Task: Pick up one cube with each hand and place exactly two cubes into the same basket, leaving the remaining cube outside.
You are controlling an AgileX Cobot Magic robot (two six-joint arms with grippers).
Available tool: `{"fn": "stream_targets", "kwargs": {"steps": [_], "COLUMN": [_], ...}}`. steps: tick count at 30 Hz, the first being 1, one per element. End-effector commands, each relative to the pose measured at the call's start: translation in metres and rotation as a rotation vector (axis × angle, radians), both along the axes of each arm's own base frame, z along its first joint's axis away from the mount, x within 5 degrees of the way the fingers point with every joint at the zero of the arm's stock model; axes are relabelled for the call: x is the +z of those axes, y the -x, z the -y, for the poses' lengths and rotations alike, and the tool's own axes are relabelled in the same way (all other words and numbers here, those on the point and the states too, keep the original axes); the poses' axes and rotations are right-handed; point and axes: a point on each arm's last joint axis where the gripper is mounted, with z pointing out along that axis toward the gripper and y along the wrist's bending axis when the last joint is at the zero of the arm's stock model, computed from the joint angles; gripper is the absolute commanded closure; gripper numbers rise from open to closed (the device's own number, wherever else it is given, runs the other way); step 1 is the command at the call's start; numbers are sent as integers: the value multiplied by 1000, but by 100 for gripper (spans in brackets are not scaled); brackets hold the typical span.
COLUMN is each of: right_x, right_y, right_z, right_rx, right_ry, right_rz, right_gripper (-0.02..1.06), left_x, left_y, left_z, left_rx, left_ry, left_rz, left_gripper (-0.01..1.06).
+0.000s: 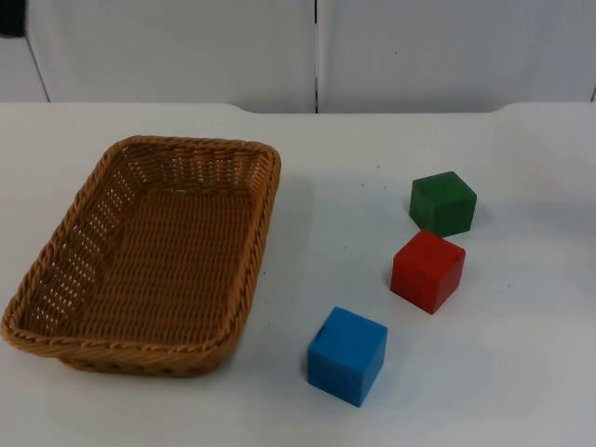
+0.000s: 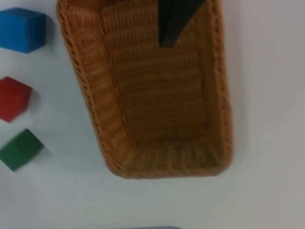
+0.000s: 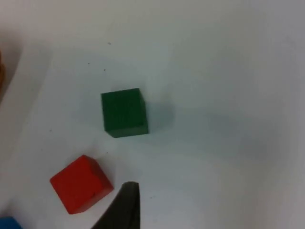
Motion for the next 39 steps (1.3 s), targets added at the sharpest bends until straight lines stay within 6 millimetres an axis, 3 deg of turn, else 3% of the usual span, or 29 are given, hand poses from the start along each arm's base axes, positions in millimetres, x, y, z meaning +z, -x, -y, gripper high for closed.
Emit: {"fn": "stream_targets", "kwargs": {"steps": [1, 7, 17, 29, 39], "right_x": [-8, -25, -56, -103, -125], "right_y": [-15, -36, -63, -91, -105], "right_z": [-20, -54, -90, -101, -104], "right_rx": [59, 141, 232, 218, 186], "right_ry": [8, 21, 111, 135, 129], "right_rz": [-22, -79, -159, -235, -185], "right_gripper": [-1, -1, -1, -1, -1], "left_x": [-4, -18, -42, -78, -107], "left_y": [-5, -12, -20, -29, -22], "left_z": [17, 47, 90, 150, 193], "left_rx": [-79, -196, -357, -534, -624], "left_ry": [13, -3, -76, -176, -245], "left_rz": [-21, -53, -111, -193, -190], "left_gripper": [0, 0, 0, 0, 0]}}
